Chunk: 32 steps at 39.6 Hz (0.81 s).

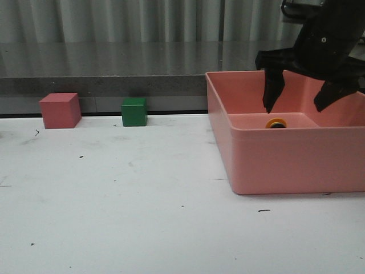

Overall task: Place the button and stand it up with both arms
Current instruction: 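Lower the right gripper into the pink bin and grasp the yellow button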

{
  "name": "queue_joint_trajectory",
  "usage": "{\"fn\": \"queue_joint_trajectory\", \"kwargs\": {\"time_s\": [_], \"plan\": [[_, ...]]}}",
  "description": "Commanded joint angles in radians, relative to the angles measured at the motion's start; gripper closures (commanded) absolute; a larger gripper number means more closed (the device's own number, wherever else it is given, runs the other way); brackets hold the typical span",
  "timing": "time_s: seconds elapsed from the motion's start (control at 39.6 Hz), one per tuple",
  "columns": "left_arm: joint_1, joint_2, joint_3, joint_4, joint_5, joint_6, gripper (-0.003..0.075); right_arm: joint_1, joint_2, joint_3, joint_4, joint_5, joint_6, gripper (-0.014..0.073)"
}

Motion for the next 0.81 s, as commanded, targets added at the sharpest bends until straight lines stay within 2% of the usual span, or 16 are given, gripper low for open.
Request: {"fn": "queue_joint_trajectory", "kwargs": {"time_s": [0.0,0.28,0.35,0.66,0.78], "plan": [[-0.004,0.014,-0.035,0.005,-0.083,-0.001,0.0102,-0.007,0.014,-0.076,-0.013,-0.012,0.002,-0.0048],[-0.004,0.014,-0.035,0.005,-0.083,-0.001,0.0102,-0.007,0.14,-0.178,-0.013,0.025,0.003,-0.0048],[-0.004,0.014,-0.035,0.005,-0.083,-0.001,0.0102,-0.007,0.161,-0.191,-0.013,0.03,0.003,-0.0024],[-0.004,0.014,-0.035,0.005,-0.083,-0.001,0.0102,-0.007,0.171,-0.192,-0.013,0.022,0.003,0.0282],[-0.004,0.014,-0.035,0.005,-0.083,-0.001,0.0102,-0.007,0.171,-0.192,-0.013,0.019,0.003,0.0347]]}}
